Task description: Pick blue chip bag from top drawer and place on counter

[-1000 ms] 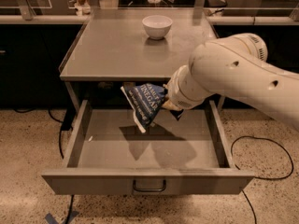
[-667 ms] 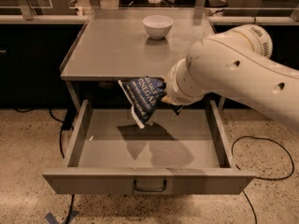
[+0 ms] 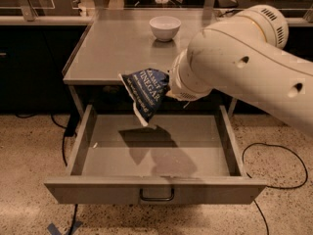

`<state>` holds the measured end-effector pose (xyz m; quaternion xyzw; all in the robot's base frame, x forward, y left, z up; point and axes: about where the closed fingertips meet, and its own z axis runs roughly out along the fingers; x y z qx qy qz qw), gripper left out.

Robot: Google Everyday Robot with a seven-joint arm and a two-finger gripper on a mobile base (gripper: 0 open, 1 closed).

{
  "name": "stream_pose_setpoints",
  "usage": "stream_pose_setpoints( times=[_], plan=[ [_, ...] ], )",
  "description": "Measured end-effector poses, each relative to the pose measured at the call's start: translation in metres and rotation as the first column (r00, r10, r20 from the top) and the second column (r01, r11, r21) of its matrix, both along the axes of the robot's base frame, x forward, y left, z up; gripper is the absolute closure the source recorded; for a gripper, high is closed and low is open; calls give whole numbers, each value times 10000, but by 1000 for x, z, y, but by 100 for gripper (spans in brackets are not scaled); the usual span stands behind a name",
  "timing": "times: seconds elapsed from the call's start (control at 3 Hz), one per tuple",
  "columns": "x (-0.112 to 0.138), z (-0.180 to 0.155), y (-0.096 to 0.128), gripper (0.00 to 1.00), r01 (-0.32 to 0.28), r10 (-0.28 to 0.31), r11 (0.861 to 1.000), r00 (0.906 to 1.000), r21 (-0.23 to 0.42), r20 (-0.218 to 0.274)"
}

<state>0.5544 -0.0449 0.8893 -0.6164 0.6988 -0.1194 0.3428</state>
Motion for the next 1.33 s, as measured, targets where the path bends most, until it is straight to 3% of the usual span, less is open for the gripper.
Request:
stream_pose_setpoints(
  times=[0.67, 1.33],
  plan=[
    [17, -2, -29, 100, 1066, -1066, 9943, 9943, -84, 45],
    [42, 10, -74, 100, 2582, -2577, 9661, 9654, -88, 390]
  ],
)
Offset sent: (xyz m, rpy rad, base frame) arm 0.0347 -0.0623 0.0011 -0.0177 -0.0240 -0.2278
